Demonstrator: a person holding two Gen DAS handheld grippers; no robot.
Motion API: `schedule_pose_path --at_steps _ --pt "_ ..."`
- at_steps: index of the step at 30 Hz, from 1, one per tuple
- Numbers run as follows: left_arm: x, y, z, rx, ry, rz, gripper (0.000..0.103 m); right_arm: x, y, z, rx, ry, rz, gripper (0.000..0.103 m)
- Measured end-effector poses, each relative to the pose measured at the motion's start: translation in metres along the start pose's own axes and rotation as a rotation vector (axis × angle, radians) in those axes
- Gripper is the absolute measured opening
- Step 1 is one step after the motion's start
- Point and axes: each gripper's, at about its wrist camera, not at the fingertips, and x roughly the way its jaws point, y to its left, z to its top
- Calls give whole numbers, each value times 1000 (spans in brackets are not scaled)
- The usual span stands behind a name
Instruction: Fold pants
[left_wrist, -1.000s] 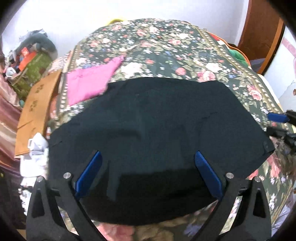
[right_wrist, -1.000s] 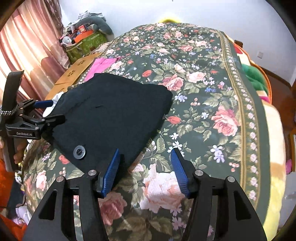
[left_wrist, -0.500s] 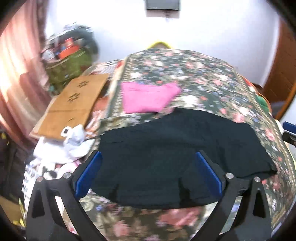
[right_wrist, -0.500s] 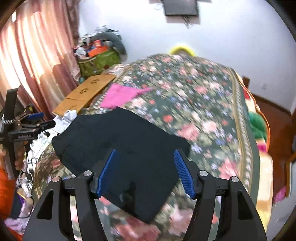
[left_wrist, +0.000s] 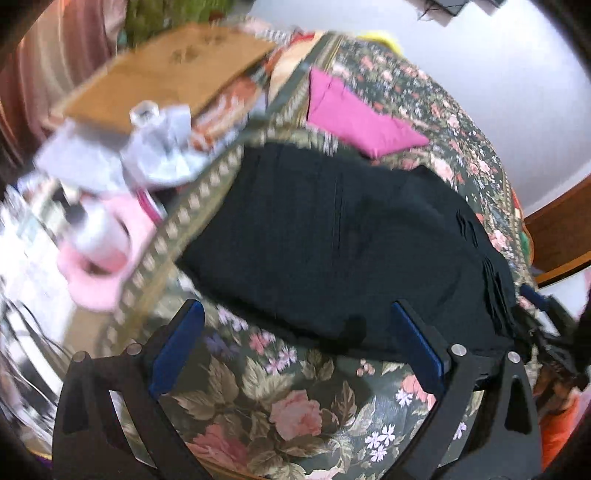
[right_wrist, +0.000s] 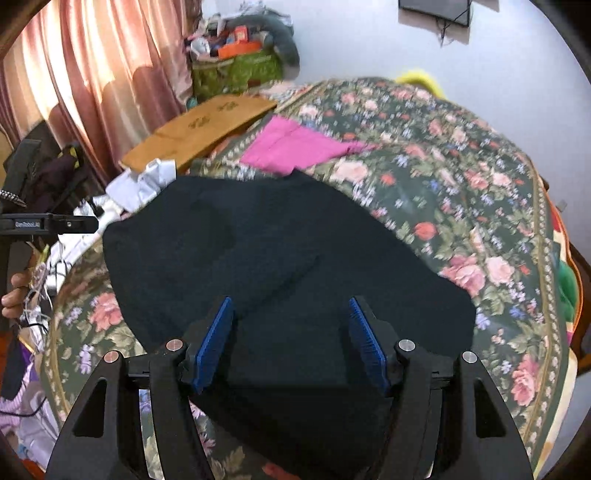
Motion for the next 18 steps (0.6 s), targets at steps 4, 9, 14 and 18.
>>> schedule_pose_path --at_steps 4,9,14,18 --pt "21 12 -7 -77 87 -118 101 4 4 -6 -7 12 -11 62" --pt "37 20 -12 -157 126 -219 101 6 0 -9 28 28 6 67" --pt "50 31 -4 -196 133 -303 101 9 0 -11 46 32 15 67" --pt "62 35 8 -214 130 -307 101 10 -2 -12 63 35 30 67"
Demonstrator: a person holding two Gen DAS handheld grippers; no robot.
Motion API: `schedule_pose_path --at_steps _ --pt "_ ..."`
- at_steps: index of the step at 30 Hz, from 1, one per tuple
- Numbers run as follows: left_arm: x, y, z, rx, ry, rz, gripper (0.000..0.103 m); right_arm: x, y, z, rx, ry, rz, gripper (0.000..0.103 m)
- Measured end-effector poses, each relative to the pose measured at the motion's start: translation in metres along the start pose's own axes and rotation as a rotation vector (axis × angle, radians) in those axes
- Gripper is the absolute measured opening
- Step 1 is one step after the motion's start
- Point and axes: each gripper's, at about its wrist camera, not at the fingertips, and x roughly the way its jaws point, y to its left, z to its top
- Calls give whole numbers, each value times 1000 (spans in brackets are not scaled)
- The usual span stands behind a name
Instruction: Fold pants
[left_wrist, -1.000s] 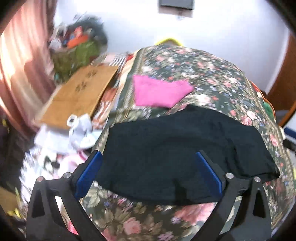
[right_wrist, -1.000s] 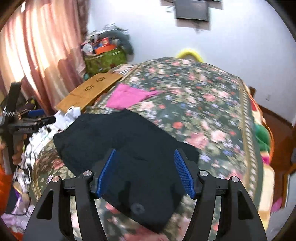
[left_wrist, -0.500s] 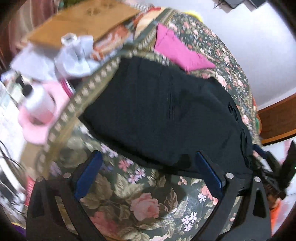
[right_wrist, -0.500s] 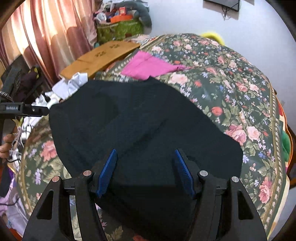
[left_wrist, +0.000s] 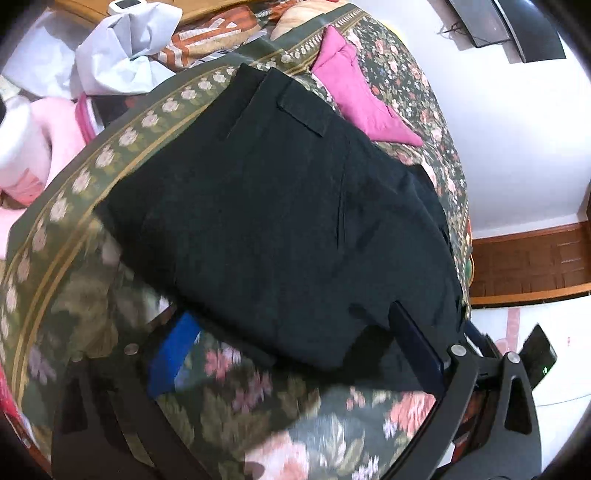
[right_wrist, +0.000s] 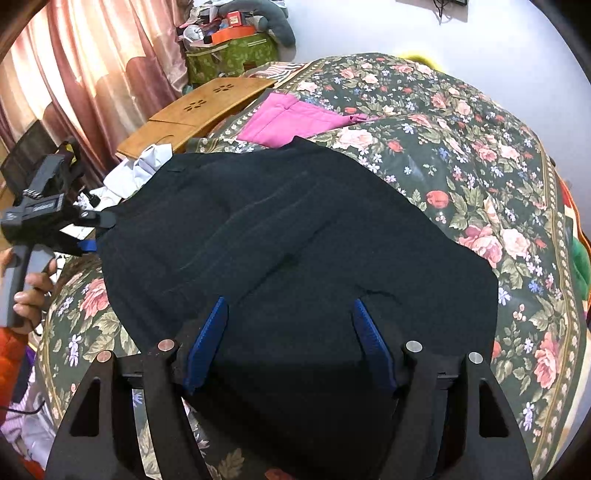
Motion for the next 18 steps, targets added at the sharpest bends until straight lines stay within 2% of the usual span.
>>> schedule_pose_path --at_steps 2,3,4,6,7,9,12,15,18 --pt "6 -5 6 26 -12 40 98 0 -1 0 5 0 6 67" --pt "8 -8 7 40 -20 74 89 0 -1 0 7 -1 7 67" --pt "10 -14 7 73 -34 141 83 0 -1 -1 8 -2 9 67" --pt "12 -20 8 116 -60 236 57 0 -2 -1 13 -3 13 67" --pt "10 -24 7 135 -85 277 51 -1 -2 -1 16 -4 14 67" --pt "2 -27 4 163 -128 319 29 -2 -3 -1 24 -6 18 68" --pt "-14 -45 -5 224 -210 418 23 -5 -6 -2 47 -13 26 69" --pt "-36 -80 -19 349 -333 539 21 -14 -9 -4 59 -17 41 71" --pt "-56 -114 -23 431 -427 572 20 -26 -15 -9 59 -38 33 71"
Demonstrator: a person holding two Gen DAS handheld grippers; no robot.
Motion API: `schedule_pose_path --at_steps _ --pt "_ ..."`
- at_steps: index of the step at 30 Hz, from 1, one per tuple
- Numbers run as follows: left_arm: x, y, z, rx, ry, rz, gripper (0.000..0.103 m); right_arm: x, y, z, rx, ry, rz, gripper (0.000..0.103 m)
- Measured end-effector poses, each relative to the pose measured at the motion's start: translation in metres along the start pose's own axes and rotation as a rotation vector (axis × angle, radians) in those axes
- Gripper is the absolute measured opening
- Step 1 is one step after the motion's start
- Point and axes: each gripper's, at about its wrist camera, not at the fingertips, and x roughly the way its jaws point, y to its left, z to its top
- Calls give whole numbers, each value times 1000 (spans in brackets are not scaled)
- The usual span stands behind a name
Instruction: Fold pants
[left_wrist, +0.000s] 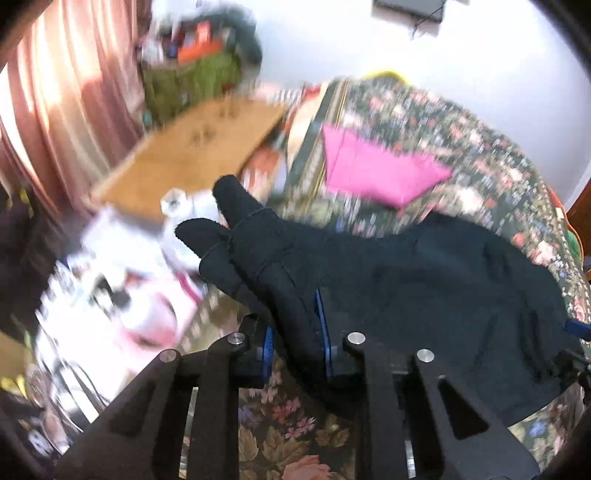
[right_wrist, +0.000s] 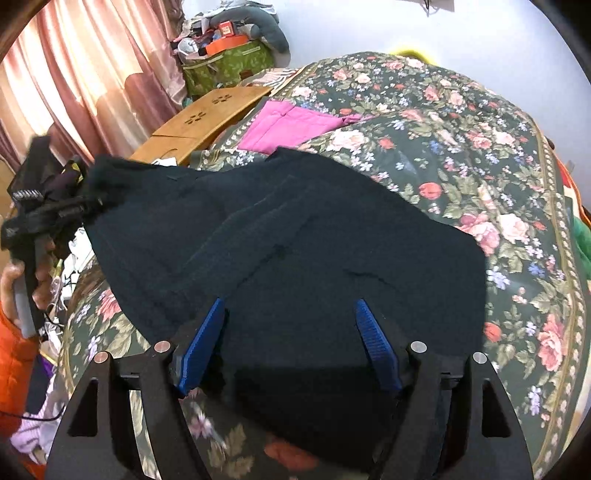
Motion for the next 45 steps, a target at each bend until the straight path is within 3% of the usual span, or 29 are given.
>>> schedule_pose_path --at_steps 7,10,14,19,22,26,31,32,34,36,39,45 --pt "-62 -49 48 106 -197 -49 19 -25 -27 -19 -1 -12 -61 71" --pt "-87 -87 63 152 -259 -132 19 -23 -35 -26 7 23 -38 71" --pt "-102 -133 76 197 -271 -251 18 -15 -39 -34 16 36 6 71" --pt "-103 -190 87 247 -216 -427 16 -13 -47 -36 69 28 66 72" --pt "-93 -234 84 288 -131 -532 16 -15 -46 -38 69 15 64 72" --pt "-74 -282 56 365 -15 -574 16 -27 -50 -44 100 -13 94 72" --pt "-58 -320 10 504 99 -575 17 -43 -63 -57 134 -38 82 72" --pt "-57 -323 3 531 121 -566 19 -46 -65 -60 141 -39 80 72" --pt "-54 -331 -7 587 161 -533 32 -52 -70 -66 163 -42 78 72" --pt "-52 -335 -12 627 168 -490 67 -56 -74 -71 180 -45 74 72" --pt "-59 -330 -13 643 124 -475 78 -60 -76 -76 199 -49 66 72" --pt "-73 -310 12 588 58 -498 90 -63 -76 -80 220 -64 65 72"
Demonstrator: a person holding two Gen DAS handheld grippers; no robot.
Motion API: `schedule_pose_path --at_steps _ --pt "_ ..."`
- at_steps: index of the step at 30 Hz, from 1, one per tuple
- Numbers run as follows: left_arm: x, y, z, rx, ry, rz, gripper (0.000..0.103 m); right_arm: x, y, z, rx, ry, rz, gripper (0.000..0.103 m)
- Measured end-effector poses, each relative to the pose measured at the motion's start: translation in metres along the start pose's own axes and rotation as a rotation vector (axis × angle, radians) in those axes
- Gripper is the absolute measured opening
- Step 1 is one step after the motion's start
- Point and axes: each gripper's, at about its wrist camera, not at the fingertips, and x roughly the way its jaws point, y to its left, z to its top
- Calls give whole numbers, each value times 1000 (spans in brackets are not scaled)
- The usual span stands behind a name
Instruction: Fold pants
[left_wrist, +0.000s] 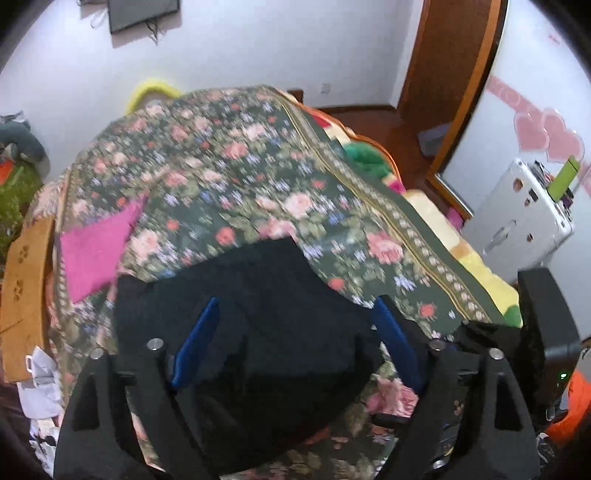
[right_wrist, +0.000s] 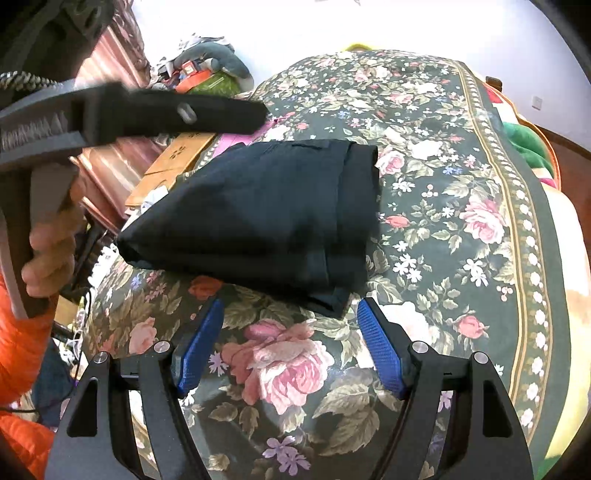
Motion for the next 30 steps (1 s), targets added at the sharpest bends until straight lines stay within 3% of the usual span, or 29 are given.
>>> schedule_pose_path --at_steps 4,6,12,16,20,24,30 --pt "-11 34 14 -6 -66 98 97 0 2 0 -2 -10 -8 72" --pt "-6 60 22 -39 -61 134 97 1 2 0 0 -10 -11 72" --pt "36 145 34 -174 15 221 97 7 2 0 8 -2 -24 72" --pt "77 190 29 -281 106 202 97 8 0 2 21 -4 -40 72" --pt "117 204 17 -292 192 233 97 8 -4 3 41 -7 -55 72" --pt "158 205 -3 -224 308 320 97 6 -6 4 55 -10 -69 72" --pt "145 211 -35 -270 280 262 97 0 -3 4 42 -21 -92 72"
